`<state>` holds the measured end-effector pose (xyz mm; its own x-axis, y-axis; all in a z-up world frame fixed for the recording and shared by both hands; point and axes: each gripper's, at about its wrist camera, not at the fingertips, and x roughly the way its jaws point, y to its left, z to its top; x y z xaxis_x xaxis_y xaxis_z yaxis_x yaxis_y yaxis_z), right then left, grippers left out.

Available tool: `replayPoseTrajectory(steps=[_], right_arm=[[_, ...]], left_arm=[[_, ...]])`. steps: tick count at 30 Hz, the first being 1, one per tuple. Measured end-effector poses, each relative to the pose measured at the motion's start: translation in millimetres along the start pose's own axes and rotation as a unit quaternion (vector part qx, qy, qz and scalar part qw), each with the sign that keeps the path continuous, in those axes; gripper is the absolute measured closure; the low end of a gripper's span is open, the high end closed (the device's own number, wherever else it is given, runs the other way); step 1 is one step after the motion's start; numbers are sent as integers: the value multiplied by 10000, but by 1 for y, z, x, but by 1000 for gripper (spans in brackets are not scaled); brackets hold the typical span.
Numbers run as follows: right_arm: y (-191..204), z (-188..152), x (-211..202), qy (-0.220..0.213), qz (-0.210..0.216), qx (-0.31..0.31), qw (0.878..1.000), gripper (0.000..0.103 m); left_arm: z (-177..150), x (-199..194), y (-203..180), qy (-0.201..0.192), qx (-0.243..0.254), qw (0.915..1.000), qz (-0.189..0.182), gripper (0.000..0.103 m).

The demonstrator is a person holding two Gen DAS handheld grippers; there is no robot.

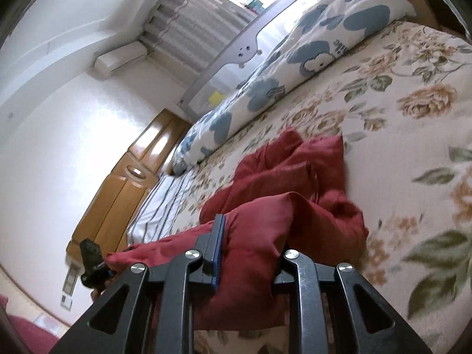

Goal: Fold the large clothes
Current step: 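Fold the held hem toward the collar with both tools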

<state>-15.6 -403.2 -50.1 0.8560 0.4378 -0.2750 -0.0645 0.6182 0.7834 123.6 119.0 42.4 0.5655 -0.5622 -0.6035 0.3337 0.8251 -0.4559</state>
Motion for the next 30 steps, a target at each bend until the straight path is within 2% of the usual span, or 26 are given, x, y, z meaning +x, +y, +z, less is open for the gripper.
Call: replayPoseTrajectory(steps=[9,16,30], right_arm=[[-8,35,42,-160,-325,125,9993,79],[-23,55,77,-275,-619,263,9974,78],[-76,86,167,-403,-1317,807,9872,75]], left_arm=[[32,39,-5,-32,33,9992,406,88],[56,77,4,16,-129,9979,633,86],[98,188,31,499,-530,9912,1103,84]])
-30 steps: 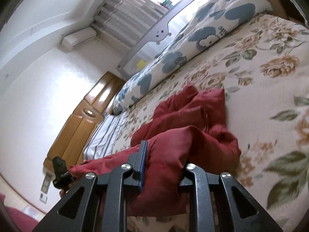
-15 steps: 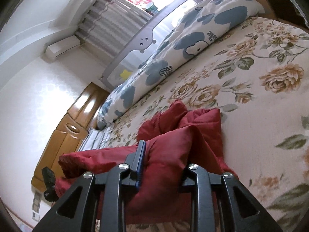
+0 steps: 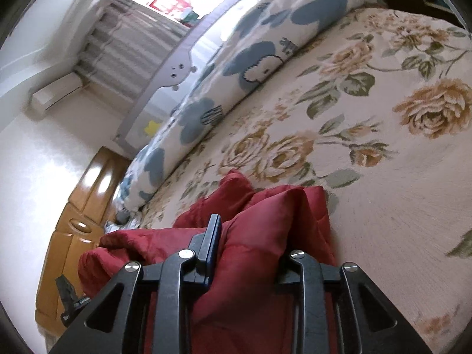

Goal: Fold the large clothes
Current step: 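Fold the held hem toward the collar with both tools, then open both tools and release the folded hem onto the coat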

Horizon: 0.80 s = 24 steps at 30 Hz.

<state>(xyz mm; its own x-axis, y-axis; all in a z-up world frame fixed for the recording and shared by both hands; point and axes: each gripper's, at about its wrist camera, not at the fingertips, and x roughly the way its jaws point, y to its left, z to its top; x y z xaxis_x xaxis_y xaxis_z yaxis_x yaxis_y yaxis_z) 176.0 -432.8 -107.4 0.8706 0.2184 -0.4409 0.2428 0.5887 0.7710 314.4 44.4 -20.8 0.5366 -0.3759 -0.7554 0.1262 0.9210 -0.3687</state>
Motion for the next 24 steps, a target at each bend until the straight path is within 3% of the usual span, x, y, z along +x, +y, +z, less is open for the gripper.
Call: replayPoseTrajectory(steps=[14,21,24], right_arm=[[-43,11,81,51,-340,769,9964,74],[-48,14,102,63,-577,733,9956,74],[-49,14,107,56,-635,724,9953,74]], left_arm=[[25,94,7,432,-232,9979,423,81],[31,101,15,586,-448,9972,91,77],[30,81,16,486,-396,9980,-111,67]])
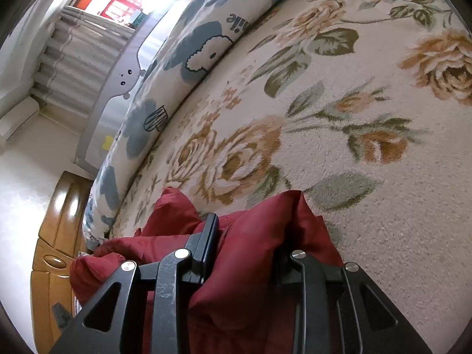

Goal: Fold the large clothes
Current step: 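Open both tools and release the folded hem onto the coat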

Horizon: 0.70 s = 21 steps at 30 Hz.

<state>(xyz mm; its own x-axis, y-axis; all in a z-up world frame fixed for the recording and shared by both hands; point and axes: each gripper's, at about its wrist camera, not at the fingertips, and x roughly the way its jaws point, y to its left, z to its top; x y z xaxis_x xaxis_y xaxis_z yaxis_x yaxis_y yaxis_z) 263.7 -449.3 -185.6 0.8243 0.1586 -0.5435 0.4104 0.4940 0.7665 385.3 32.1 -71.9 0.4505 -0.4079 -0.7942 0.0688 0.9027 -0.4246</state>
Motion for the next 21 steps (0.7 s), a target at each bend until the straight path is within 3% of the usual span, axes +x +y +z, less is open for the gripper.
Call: replayPoseTrajectory(steps=[2,4,9,15,18,21], right_arm=[[0,-1,2,-31,-35,-11,10000,75],[0,-1,2,-55,-39,-11,10000,74],[-1,-1,3,-97,-43,-9,9999,74],[4,-2,2,-133,-126,-148,9997,71],[7,-1,1,-147,-165,-203,9995,71],[12,2,-7,-126,-123,-274,9995,66]], left_arm=[[-3,-14,1,-115,56,9999,-40,54],[-8,-34,2,-305,168,9994,-21,49],[-31,-68,-4,-498,390,9977,-243,48],[-82,-71,-55,-420,1360,9892,-354,48],[-108,-57,-87,-317,1971,9798,-113,48],[-126,-29,-111,-393,2568,9626,773,48]])
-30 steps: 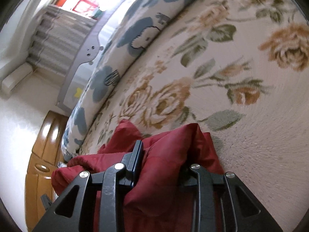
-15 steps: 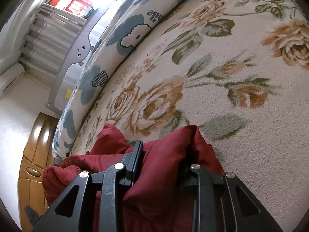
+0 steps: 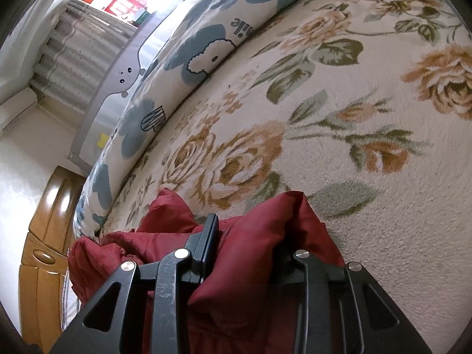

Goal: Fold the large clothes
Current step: 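Open both tools and release the folded hem onto the coat, then press the folded coat flat with both open tools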

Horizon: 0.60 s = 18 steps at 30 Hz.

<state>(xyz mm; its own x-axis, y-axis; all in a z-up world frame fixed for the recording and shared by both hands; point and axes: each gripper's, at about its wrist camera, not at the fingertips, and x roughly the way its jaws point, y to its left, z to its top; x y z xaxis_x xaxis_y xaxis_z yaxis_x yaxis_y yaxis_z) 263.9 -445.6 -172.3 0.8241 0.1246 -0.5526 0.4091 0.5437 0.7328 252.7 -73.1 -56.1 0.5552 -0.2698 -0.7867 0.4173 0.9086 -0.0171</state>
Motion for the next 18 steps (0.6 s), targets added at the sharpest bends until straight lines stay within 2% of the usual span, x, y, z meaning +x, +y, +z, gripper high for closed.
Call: replayPoseTrajectory(steps=[3,5,7,9,13,15,16,18], right_arm=[[11,3,-26,-125,172,-116,9997,56],[24,1,-49,-286,231,-390,9986,49],[41,-7,-78,-529,160,-869,9947,32],[63,-24,-97,-559,94,-1583,9858,29],[98,-65,-74,337,-89,-2878,9571,29],[109,-85,-46,743,-444,-3457,9343,30],[108,-89,-36,802,-617,-3541,9297,30],[101,-85,-19,891,-727,-3413,9329,29]], left_arm=[[-2,24,-4,39,182,9990,409,45],[-1,31,0,34,122,9989,445,45],[2,34,3,35,59,9989,457,45],[3,36,5,39,19,9989,461,45],[2,40,2,54,71,9985,540,45],[2,38,2,100,52,9986,523,45],[3,37,3,120,33,9987,490,45],[5,29,6,95,-21,9993,374,45]])
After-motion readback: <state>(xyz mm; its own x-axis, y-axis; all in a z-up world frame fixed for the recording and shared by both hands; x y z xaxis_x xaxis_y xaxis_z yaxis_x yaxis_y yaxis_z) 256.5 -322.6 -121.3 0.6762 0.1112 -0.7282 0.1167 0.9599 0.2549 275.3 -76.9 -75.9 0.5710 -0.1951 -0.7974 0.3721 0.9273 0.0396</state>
